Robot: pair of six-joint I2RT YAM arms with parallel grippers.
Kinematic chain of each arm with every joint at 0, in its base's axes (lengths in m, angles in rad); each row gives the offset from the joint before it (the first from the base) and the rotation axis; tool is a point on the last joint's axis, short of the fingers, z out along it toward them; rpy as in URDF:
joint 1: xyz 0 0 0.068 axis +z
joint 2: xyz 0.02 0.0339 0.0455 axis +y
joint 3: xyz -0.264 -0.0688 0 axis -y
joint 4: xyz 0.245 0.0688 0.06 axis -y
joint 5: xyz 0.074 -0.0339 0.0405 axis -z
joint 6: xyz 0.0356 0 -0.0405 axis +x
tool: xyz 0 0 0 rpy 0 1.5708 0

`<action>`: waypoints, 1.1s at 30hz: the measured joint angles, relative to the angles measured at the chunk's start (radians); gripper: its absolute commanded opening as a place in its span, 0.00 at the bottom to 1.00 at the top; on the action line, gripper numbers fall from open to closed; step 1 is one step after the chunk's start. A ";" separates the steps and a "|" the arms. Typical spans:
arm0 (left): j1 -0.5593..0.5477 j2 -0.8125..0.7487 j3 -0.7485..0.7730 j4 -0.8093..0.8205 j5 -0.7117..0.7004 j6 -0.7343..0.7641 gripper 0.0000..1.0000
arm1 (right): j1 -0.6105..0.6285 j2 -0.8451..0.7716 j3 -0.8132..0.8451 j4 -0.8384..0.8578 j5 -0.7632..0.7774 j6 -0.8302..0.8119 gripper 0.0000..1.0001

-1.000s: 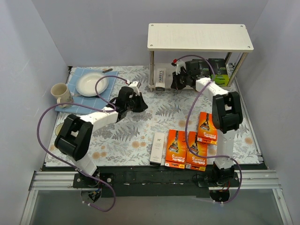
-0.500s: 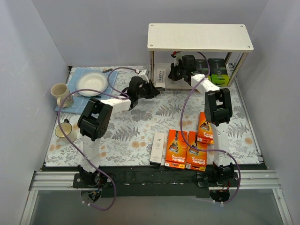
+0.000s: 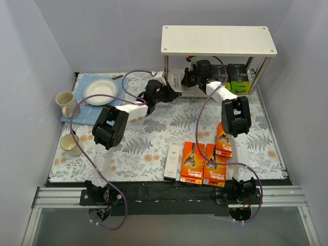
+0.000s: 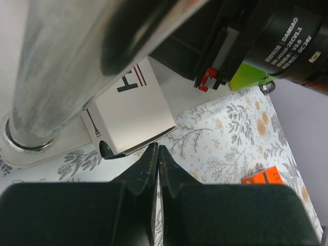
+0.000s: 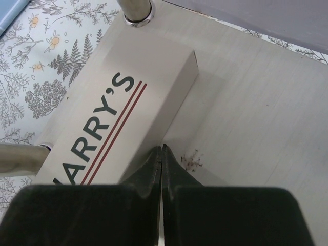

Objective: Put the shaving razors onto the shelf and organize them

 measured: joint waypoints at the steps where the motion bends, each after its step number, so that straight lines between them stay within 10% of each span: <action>1: 0.000 0.000 0.003 0.000 -0.011 -0.001 0.00 | 0.001 0.003 0.004 0.001 0.000 0.005 0.01; 33: -0.001 -0.008 0.008 -0.110 -0.234 0.014 0.00 | 0.079 0.014 0.013 0.033 0.200 0.017 0.01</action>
